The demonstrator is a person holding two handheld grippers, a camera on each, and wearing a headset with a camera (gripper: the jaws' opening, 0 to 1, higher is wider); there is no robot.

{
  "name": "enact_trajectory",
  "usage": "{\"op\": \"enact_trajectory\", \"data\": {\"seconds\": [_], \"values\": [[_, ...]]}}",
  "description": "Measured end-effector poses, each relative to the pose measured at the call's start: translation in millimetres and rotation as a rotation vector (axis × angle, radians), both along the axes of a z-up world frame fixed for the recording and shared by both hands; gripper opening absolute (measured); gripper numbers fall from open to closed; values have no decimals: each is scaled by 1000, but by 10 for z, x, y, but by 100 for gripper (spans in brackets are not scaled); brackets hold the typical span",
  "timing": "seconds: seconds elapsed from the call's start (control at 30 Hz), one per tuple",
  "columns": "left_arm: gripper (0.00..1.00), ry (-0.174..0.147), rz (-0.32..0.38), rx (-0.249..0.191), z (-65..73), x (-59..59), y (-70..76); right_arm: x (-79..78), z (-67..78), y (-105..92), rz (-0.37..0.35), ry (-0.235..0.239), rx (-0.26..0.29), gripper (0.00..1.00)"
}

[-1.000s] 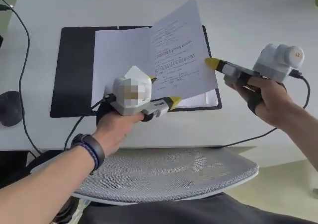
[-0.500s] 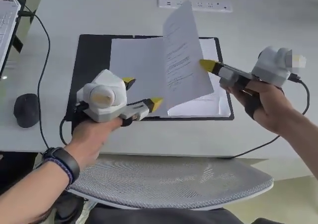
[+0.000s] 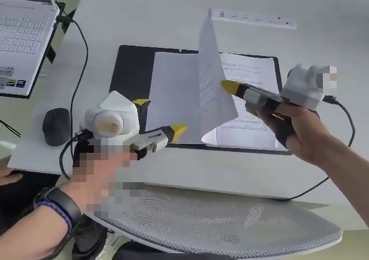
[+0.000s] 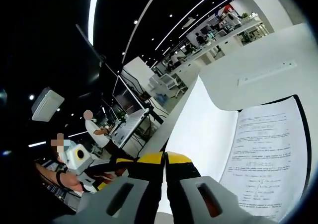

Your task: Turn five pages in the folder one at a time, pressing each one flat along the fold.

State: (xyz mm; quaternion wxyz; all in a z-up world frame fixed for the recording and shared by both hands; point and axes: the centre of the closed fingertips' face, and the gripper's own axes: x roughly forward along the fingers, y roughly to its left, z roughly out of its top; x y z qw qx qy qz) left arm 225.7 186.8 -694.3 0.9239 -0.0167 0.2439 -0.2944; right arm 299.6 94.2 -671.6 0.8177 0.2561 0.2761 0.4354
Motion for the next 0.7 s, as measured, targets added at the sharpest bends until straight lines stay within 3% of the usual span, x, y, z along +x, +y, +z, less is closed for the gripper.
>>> {"op": "enact_trajectory", "data": {"seconds": [0.3, 0.4, 0.7], "values": [[63, 14, 24, -16, 42, -23, 167, -15, -143, 411, 58, 24, -12, 0], [64, 23, 15, -21, 34, -47, 155, -51, -180, 545, 76, 35, -14, 0], [63, 61, -32, -18, -81, -151, 88, -41, -486, 925, 124, 90, -50, 0]]}}
